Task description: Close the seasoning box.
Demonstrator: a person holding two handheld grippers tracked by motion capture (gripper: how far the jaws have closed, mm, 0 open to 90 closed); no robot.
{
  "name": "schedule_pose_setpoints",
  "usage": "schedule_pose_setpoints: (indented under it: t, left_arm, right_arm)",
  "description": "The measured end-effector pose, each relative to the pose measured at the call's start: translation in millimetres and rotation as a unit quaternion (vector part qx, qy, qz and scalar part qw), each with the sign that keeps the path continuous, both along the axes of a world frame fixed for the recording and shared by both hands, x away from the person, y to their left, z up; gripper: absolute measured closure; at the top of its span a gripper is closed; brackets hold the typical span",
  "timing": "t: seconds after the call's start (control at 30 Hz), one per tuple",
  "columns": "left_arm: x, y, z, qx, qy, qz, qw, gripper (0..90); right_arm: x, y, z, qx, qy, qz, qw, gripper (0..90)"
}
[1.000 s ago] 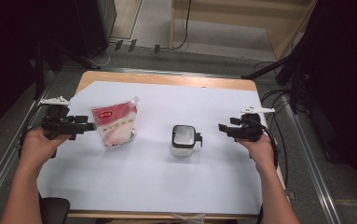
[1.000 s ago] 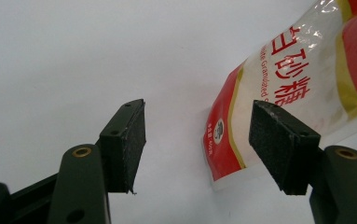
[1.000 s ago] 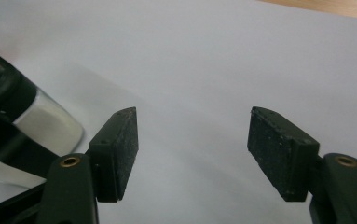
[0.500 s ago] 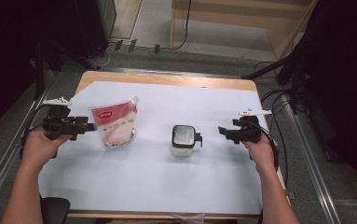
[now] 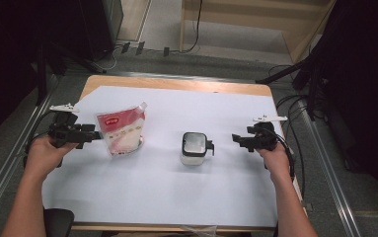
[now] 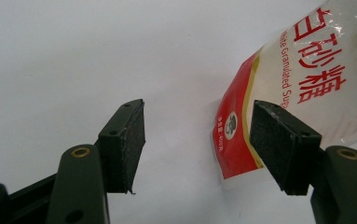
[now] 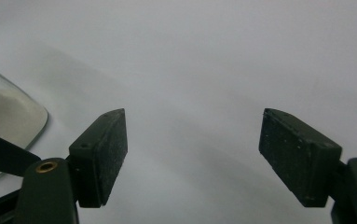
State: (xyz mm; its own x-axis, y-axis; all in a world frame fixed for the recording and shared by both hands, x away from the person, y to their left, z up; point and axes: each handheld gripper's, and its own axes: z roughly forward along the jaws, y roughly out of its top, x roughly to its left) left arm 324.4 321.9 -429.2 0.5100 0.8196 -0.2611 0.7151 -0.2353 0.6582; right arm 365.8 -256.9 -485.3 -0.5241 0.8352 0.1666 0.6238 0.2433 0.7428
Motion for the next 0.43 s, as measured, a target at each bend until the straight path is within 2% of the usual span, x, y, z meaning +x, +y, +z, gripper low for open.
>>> schedule_pose_setpoints:
  t: [0.43]
  left_arm:
    - [0.8,-0.3,-1.5,0.004,0.006,-0.001,1.0000,35.9]
  right_arm:
    - [0.3,0.6,-1.1,-0.004,0.002,0.004,1.0000,23.6]
